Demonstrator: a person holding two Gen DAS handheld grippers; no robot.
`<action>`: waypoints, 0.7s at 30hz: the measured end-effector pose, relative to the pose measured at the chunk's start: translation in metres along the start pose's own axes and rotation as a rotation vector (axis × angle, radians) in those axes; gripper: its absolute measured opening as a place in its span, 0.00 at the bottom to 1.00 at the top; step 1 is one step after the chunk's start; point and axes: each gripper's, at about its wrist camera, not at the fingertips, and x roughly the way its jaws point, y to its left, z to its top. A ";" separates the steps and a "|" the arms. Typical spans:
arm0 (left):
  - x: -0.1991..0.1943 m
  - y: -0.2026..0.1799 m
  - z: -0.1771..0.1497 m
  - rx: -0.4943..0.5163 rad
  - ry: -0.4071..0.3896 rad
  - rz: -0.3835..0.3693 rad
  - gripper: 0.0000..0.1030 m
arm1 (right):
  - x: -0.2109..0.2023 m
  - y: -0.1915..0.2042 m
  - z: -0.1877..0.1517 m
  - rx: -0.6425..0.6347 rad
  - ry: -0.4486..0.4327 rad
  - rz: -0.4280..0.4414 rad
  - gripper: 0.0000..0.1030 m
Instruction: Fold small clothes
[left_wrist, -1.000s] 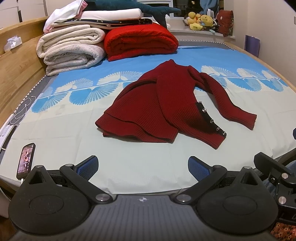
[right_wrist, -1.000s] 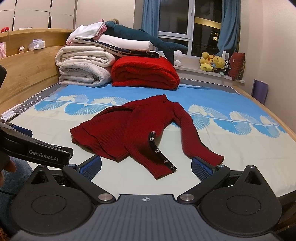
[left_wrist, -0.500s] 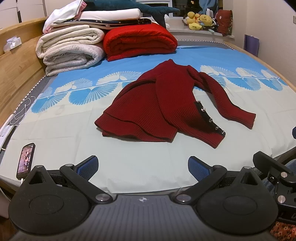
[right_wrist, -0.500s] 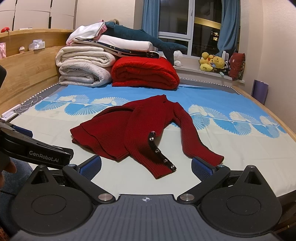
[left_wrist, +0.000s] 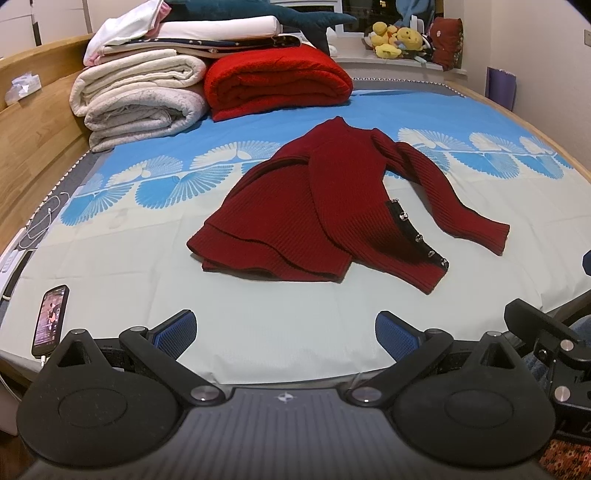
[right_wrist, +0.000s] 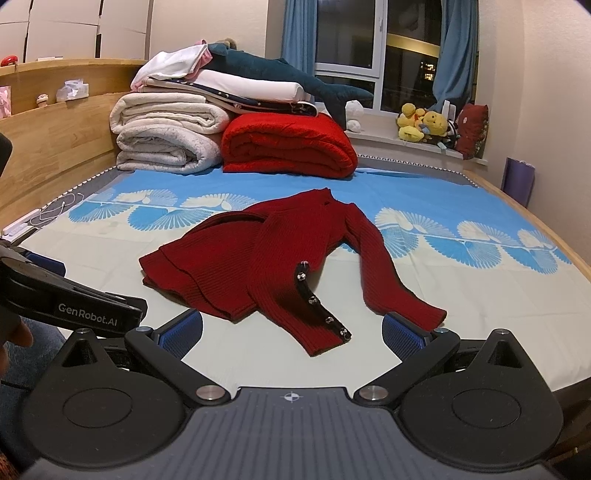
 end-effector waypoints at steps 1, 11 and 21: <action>0.000 -0.001 0.000 0.001 0.001 0.000 1.00 | 0.000 0.000 0.000 0.001 0.001 0.001 0.99; 0.008 -0.001 0.003 0.007 0.008 -0.006 1.00 | 0.004 -0.002 0.000 0.008 0.009 -0.001 0.99; 0.066 -0.011 0.031 0.042 0.012 -0.048 1.00 | 0.045 -0.027 -0.004 0.080 0.044 -0.079 0.99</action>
